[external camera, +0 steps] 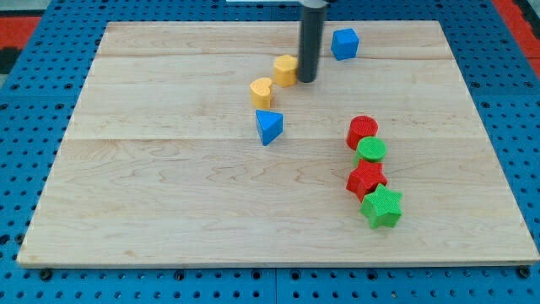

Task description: Move the cube at the top center of the board

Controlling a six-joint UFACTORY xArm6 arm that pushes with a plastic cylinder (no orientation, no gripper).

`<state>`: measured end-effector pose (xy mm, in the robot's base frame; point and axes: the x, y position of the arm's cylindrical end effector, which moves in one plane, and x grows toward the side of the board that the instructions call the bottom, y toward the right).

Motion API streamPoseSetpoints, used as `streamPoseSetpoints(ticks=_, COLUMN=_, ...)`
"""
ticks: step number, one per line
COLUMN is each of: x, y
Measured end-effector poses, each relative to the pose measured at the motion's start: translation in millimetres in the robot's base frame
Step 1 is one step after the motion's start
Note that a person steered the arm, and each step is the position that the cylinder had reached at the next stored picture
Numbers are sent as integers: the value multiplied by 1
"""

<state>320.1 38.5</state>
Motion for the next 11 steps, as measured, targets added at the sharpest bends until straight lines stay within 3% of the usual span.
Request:
streamPoseSetpoints(ticks=2, x=-10, y=-13)
streamPoseSetpoints(ticks=3, x=-10, y=15)
streamPoseSetpoints(ticks=4, x=-10, y=97)
streamPoseSetpoints(ticks=5, x=-37, y=142)
streamPoseSetpoints(ticks=6, x=-60, y=120)
streamPoseSetpoints(ticks=8, x=-84, y=10)
streamPoseSetpoints(ticks=11, x=-109, y=0)
